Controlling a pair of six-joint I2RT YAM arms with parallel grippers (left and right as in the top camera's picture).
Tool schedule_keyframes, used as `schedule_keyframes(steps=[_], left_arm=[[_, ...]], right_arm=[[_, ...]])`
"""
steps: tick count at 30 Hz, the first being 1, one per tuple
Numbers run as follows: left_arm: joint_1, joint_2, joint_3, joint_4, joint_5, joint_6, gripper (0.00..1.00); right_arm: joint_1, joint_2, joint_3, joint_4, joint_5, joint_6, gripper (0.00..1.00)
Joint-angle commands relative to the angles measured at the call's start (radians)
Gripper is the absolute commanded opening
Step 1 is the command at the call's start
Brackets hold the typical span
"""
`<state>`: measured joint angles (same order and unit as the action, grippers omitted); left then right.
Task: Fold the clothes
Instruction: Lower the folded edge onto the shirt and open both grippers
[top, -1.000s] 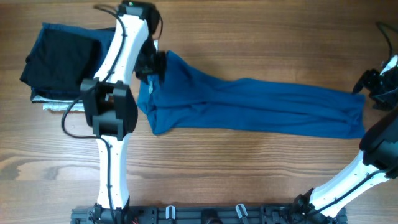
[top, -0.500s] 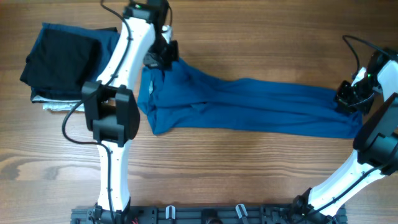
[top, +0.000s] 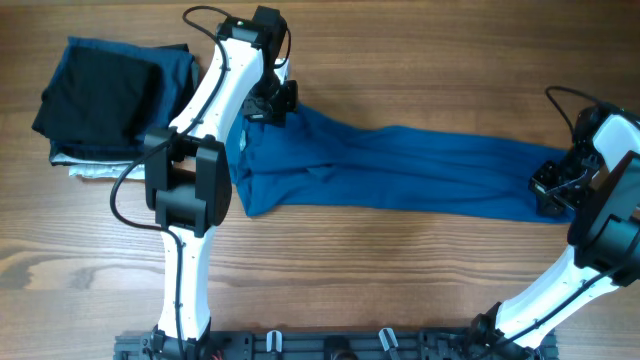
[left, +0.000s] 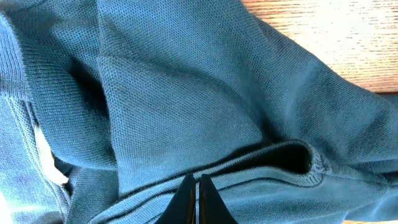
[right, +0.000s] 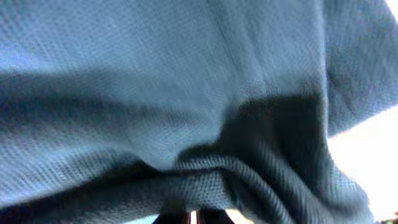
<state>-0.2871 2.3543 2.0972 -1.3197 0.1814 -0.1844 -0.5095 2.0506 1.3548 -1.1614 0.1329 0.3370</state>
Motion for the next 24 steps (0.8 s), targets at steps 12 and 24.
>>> schedule_keyframes(steps=[12,24], left_arm=[[0.003,-0.121,-0.003,0.03,0.001,0.019,0.05],[0.012,-0.121,-0.003,0.031,0.0,0.02,0.07]], right_arm=[[-0.01,-0.237,0.033,0.142,-0.077,-0.05,0.04],[-0.027,0.103,0.031,0.349,-0.183,-0.181,0.04]])
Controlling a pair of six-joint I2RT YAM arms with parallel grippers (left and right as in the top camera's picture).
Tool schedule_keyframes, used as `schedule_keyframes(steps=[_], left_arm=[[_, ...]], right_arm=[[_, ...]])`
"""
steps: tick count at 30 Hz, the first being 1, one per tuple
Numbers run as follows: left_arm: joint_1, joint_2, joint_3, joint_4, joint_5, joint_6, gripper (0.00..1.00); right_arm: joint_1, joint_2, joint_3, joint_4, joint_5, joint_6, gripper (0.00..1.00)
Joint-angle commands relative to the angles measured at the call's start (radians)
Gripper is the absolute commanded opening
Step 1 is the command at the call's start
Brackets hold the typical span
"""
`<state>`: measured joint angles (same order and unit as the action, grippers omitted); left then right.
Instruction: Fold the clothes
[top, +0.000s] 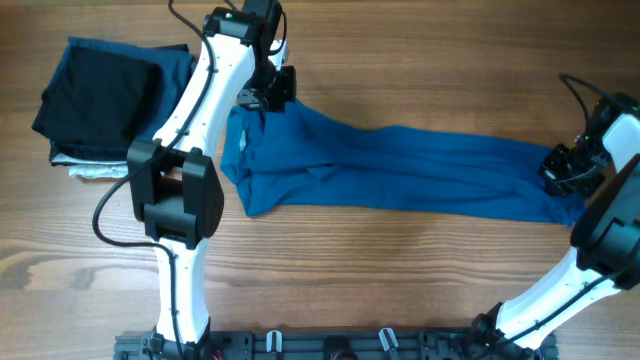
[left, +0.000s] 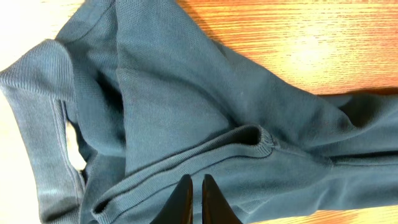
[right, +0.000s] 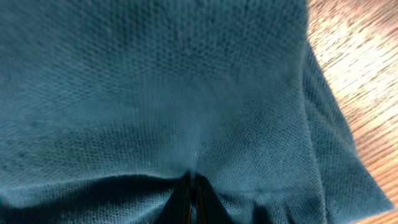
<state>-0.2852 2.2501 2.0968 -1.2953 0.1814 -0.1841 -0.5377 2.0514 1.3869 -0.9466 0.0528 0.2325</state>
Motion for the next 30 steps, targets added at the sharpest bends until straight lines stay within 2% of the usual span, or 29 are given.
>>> schedule_keyframes(steps=[1,6,8,15,18,19,23,30], left_arm=[[0.011,-0.017,-0.002,0.01,0.0,0.019,0.07],[0.015,-0.017,-0.002,0.05,0.001,0.019,0.06],[0.015,-0.017,-0.002,0.067,0.001,0.019,0.06],[0.022,-0.017,-0.002,0.09,0.002,0.019,0.04],[0.024,-0.017,-0.002,0.092,0.005,0.02,0.08],[0.026,-0.017,-0.002,0.093,0.004,0.02,0.1],[0.042,-0.011,-0.002,0.111,0.004,0.019,0.11],[0.117,-0.011,-0.002,0.128,0.005,0.019,0.08]], right_arm=[[0.001,0.117,-0.001,0.177,-0.105,-0.076,0.04],[0.003,0.144,-0.001,0.345,-0.148,-0.076,0.04],[0.003,0.137,0.003,0.36,-0.198,-0.076,0.04],[0.006,-0.032,0.077,0.26,-0.219,-0.086,0.06],[0.034,-0.167,0.092,0.189,-0.29,-0.168,0.04],[0.072,-0.246,0.092,0.146,-0.335,-0.231,0.05],[0.202,-0.335,0.092,0.08,-0.39,-0.331,0.04],[0.496,-0.265,0.091,0.096,-0.421,-0.337,0.04]])
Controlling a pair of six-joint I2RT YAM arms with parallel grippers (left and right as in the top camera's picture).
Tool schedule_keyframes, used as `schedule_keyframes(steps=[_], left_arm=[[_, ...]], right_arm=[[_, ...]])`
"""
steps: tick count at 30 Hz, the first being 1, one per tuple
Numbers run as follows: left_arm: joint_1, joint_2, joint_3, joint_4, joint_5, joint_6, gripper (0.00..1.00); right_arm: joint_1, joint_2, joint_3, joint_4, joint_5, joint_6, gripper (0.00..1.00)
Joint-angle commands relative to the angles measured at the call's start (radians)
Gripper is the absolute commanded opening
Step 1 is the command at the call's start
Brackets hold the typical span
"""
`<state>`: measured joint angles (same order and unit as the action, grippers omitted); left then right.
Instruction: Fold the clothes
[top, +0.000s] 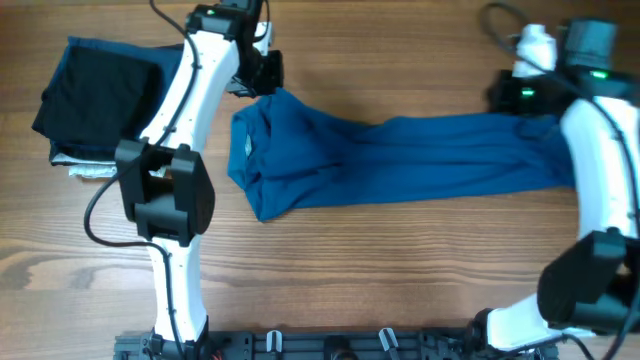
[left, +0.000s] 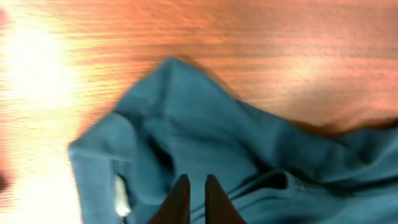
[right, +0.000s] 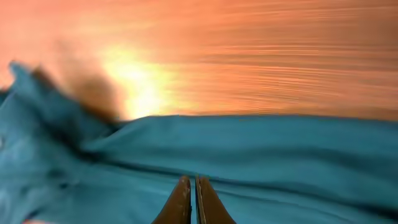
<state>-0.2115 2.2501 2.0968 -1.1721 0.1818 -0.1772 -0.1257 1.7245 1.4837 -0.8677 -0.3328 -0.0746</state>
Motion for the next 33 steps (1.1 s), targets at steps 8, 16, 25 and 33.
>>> schedule_keyframes(steps=[8,16,25,33], left_arm=[[0.104,-0.011,-0.003,0.005,0.005,0.013,0.1],[0.113,-0.011,-0.003,0.002,0.005,0.012,0.1],[0.114,-0.011,-0.002,0.002,0.004,0.013,0.1],[0.114,-0.011,-0.003,0.001,0.004,0.013,0.11]], right_arm=[[0.285,0.285,-0.006,0.134,-0.035,0.004,0.04],[0.382,0.349,-0.005,-0.001,-0.043,0.004,0.04],[0.389,0.321,-0.071,-0.14,0.121,0.059,0.04],[0.389,0.248,-0.092,-0.127,0.081,0.101,0.04]])
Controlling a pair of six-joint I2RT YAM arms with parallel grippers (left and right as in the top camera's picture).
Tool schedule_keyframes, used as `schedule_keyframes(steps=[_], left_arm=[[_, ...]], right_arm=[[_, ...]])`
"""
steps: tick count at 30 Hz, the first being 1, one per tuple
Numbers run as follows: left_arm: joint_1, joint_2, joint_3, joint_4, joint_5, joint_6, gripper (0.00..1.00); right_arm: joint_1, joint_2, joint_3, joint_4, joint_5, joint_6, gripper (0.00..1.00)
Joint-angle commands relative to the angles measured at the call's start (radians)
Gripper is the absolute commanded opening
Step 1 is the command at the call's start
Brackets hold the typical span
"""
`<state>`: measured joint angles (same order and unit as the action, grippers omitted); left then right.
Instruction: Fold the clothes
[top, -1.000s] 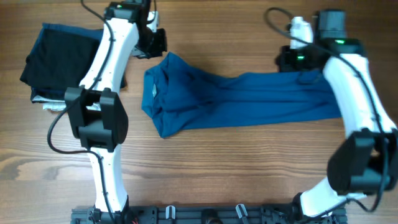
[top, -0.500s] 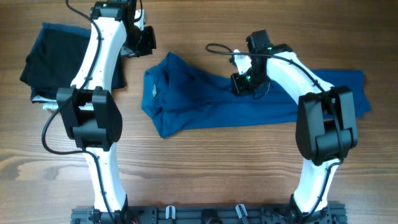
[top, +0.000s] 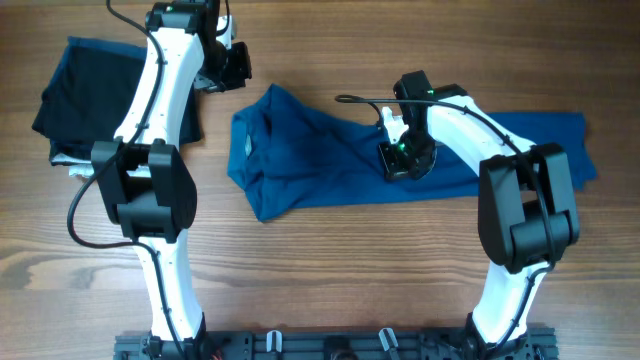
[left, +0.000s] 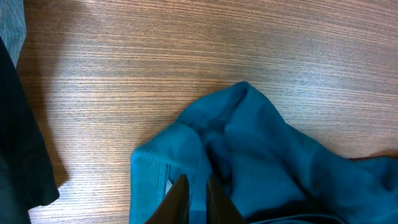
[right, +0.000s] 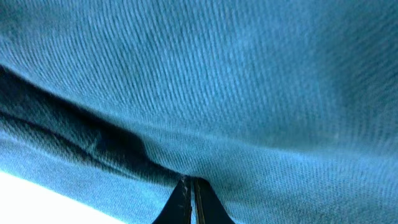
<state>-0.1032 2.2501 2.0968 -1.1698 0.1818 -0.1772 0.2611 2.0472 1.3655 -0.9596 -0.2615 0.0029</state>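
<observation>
A blue shirt (top: 320, 160) lies stretched left to right across the wooden table (top: 400, 270), with its collar end bunched at the left. My left gripper (top: 232, 68) hovers beyond the shirt's upper left corner, apart from it. In the left wrist view the left gripper (left: 193, 199) has its fingers a narrow gap apart, with nothing between them, high over the collar edge of the shirt (left: 261, 155). My right gripper (top: 405, 160) is down on the shirt's middle. Close up, the right gripper (right: 192, 186) is shut, with a ridge of the fabric (right: 217, 81) pinched at its tips.
A pile of folded dark clothes (top: 95, 95) sits at the far left of the table, and its edge (left: 15, 124) shows in the left wrist view. Bare wood lies in front of the shirt. The arm bases stand at the near edge.
My left gripper has moved left, away from the shirt's corner toward the folded pile. My right gripper was at the shirt's far right top edge and is now shut on the shirt's middle.
First my left gripper was shut on the collar end and my right on the right end of the stretched shirt. Then both grippers stood further back on the table with the shirt. By now the shirt lies flat, the left gripper is free, and the right pinches mid-shirt.
</observation>
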Motion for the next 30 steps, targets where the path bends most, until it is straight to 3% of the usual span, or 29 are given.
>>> schedule_keyframes(steps=[1,4,7,12,13,14,15,16,18,23,29,30], left_arm=[[0.005,-0.011,-0.003,-0.001,0.004,0.013,0.11],[0.005,-0.011,-0.002,-0.001,0.003,0.013,0.12],[0.01,-0.011,-0.003,0.0,-0.041,0.012,0.2],[0.037,-0.011,-0.003,0.008,-0.07,-0.029,0.24],[0.043,-0.011,-0.002,0.008,-0.07,-0.041,0.24],[0.05,-0.011,-0.002,0.007,-0.058,-0.04,0.24],[0.055,-0.011,-0.003,0.005,-0.045,-0.04,0.24],[0.056,-0.011,-0.002,0.002,-0.032,-0.04,0.24],[0.056,-0.011,-0.003,-0.001,-0.021,-0.04,0.24],[0.05,-0.011,-0.002,0.0,-0.014,-0.04,0.24],[0.05,-0.011,-0.003,0.0,-0.014,-0.04,0.27],[0.05,-0.011,-0.003,0.0,-0.014,-0.04,0.27]], right_arm=[[0.002,-0.112,0.046,-0.048,0.006,0.024,0.04],[0.006,-0.245,0.076,-0.055,0.0,0.016,0.04],[0.023,-0.344,0.076,-0.055,0.0,-0.093,0.04],[0.089,-0.349,0.068,-0.005,-0.001,-0.207,0.07],[0.105,-0.34,0.057,0.025,0.0,-0.221,0.25],[0.121,-0.33,0.04,0.069,-0.001,-0.22,0.52],[0.13,-0.319,0.032,0.101,-0.001,-0.22,0.72],[0.137,-0.311,0.031,0.128,-0.001,-0.22,0.83],[0.141,-0.303,0.031,0.195,-0.001,-0.21,0.89],[0.141,-0.278,0.031,0.274,-0.004,-0.293,0.84],[0.141,-0.152,0.031,0.267,-0.114,-0.48,0.68],[0.141,-0.127,0.031,0.267,-0.114,-0.486,0.61]])
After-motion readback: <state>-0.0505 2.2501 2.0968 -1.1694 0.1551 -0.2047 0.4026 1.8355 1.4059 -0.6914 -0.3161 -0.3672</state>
